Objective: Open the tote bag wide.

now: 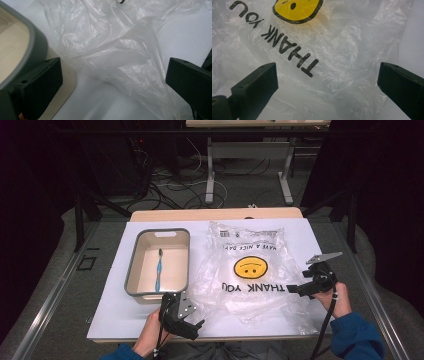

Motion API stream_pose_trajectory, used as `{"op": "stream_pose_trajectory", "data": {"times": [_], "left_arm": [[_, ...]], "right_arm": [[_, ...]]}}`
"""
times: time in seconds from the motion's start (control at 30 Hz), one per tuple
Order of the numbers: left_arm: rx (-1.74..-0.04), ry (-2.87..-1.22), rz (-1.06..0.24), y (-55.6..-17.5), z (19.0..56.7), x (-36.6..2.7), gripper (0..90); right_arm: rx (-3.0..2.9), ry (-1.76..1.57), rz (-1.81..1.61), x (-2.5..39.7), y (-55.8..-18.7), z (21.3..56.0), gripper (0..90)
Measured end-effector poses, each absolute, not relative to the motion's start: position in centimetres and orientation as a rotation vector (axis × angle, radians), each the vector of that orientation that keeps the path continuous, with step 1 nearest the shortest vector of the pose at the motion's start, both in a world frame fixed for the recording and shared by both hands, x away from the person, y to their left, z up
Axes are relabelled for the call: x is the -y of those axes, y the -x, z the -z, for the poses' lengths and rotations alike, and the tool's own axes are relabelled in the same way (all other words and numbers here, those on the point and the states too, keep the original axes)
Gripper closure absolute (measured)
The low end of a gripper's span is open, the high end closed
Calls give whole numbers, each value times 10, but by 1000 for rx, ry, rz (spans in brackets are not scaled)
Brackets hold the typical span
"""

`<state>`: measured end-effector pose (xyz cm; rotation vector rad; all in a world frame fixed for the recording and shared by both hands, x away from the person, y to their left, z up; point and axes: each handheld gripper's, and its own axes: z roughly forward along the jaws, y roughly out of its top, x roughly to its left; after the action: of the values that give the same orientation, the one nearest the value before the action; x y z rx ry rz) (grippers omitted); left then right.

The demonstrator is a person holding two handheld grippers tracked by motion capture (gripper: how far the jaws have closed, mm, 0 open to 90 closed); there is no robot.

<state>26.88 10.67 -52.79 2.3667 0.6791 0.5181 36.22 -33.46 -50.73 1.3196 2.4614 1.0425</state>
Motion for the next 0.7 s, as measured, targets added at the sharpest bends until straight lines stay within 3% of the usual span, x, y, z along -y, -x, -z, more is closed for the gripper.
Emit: {"op": "stream_pose_trajectory", "data": {"times": [0.27, 0.4, 0.7], "left_arm": [[-625, -2404, -484, -271, 536, -90, 15], [-604, -2430, -490, -270, 539, -83, 71], [-639, -2439, -470, -273, 543, -80, 386]], "right_arm": [[-2453, -1370, -1017, 340, -372, 510, 59], [-2446, -1398, -991, 342, -377, 513, 87], [-2420, -1497, -929, 350, -392, 520, 241]]}}
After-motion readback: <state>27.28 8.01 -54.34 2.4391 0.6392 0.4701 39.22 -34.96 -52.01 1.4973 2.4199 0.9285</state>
